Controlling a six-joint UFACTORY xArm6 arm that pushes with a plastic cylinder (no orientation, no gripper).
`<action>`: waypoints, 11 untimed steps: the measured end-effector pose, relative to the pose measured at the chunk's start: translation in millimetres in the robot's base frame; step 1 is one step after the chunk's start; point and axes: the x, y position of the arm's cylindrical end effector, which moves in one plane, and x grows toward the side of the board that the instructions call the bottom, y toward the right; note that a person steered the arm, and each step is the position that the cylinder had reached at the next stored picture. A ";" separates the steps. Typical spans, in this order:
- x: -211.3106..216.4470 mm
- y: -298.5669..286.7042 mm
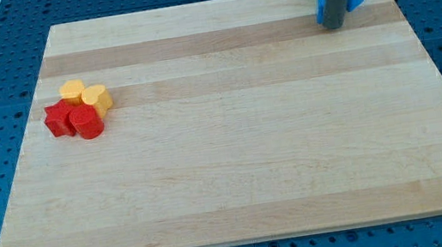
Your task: Slide the green star to the top center
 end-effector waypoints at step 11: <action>-111.4 154.9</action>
